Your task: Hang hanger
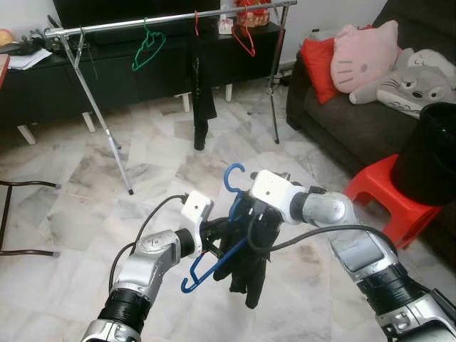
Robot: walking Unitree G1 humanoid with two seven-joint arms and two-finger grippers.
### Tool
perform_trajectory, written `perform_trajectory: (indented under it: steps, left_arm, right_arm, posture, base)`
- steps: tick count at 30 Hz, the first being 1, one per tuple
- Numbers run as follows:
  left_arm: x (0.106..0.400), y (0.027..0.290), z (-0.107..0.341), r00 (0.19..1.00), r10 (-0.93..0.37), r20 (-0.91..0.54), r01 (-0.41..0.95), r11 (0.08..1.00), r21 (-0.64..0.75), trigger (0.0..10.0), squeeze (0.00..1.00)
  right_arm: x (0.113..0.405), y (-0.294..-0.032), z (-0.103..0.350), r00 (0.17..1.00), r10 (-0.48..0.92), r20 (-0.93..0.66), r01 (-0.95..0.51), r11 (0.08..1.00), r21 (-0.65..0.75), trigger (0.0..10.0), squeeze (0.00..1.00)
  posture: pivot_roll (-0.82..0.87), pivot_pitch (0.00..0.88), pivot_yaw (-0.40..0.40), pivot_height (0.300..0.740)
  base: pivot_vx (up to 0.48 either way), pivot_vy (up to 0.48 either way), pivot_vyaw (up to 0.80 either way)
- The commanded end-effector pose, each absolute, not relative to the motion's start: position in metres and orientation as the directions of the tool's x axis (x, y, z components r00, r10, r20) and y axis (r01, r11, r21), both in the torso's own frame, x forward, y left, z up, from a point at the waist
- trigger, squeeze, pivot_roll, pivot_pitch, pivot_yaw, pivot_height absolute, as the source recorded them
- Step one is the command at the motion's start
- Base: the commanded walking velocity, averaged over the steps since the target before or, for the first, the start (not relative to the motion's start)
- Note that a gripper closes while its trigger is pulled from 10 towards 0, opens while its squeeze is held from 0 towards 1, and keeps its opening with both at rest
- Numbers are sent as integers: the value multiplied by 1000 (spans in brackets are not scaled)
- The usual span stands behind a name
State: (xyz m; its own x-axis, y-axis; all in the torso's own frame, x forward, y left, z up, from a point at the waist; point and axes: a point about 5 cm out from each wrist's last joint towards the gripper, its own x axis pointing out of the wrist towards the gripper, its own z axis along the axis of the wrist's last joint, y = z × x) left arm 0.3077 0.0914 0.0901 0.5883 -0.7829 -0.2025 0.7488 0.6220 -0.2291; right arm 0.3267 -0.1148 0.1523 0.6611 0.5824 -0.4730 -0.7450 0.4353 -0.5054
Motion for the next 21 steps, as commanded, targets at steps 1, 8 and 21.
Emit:
perform_trajectory:
  steps: [1, 8, 21]
  left_arm:
    - [310, 88, 100, 580, -799, -158, 767, 601, -223, 10000, 0]
    - [309, 89, 99, 577, -801, -161, 769, 599, -224, 10000, 0]
    - [309, 89, 99, 574, -803, -163, 771, 597, -223, 10000, 0]
  right_arm:
    - [324, -112, 153, 660, 583, -473, -745, 430, -510, 10000, 0]
    - [321, -113, 155, 689, 575, -441, -723, 507, -469, 10000, 0]
    - [295, -133, 156, 579, 612, -540, -812, 369, -452, 10000, 0]
  posture:
    - [-97, 0, -18, 740]
    - [-97, 1, -17, 740]
    - [-106, 1, -21, 740]
  base:
    - [0, 0, 0]
    - [0, 0, 0]
    - [0, 0, 0]
